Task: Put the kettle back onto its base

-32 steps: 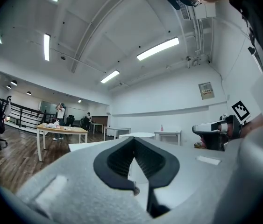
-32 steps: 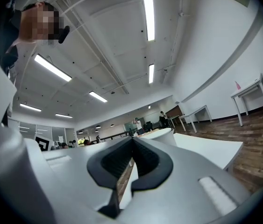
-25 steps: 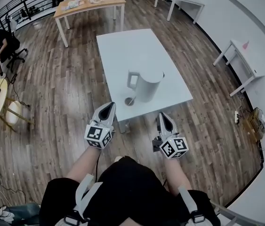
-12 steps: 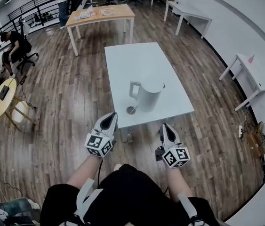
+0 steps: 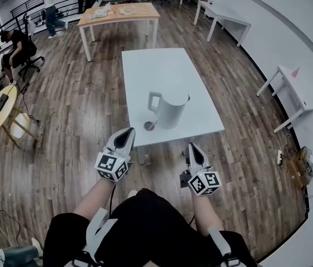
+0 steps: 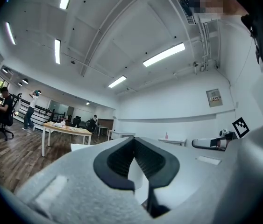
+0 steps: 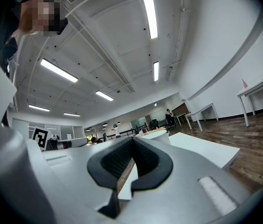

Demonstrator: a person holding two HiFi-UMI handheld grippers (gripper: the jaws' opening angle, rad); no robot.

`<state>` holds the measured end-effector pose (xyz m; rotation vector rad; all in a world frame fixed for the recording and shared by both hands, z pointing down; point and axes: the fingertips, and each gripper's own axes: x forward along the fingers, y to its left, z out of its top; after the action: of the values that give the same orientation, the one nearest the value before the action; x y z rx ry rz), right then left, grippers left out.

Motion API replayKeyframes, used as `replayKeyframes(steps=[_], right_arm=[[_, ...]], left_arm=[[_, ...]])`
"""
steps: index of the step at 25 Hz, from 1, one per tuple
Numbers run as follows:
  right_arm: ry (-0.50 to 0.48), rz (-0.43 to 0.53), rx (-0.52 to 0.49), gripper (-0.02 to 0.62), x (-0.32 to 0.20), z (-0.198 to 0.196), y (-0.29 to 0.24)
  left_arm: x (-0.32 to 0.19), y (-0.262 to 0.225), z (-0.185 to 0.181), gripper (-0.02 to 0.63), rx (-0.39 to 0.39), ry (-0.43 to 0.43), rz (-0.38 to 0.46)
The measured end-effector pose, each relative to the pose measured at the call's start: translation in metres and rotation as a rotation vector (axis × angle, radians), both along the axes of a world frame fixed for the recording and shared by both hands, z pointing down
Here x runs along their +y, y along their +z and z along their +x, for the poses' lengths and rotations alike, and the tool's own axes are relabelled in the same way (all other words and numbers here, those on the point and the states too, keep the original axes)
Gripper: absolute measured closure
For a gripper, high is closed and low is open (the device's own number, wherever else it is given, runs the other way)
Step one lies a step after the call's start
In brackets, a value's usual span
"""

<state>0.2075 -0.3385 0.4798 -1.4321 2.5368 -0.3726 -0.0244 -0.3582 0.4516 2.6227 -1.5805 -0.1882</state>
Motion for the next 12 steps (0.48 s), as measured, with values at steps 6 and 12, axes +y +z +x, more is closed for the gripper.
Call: replayKeyframes(steps=[6, 12], right_arm=[[-0.003, -0.011, 0.004, 0.597, -0.0036, 0.0055, 0.0027], [-0.006, -0.014, -0.003, 0.595, -0.0055, 0.0017, 0.0030]], left_arm=[[-0.0017, 0.0036, 0.0093, 0.603, 0.006, 0.002, -0.013], [-0.0034, 0.0073, 0.0111, 0.603, -0.026, 0.011, -0.016]])
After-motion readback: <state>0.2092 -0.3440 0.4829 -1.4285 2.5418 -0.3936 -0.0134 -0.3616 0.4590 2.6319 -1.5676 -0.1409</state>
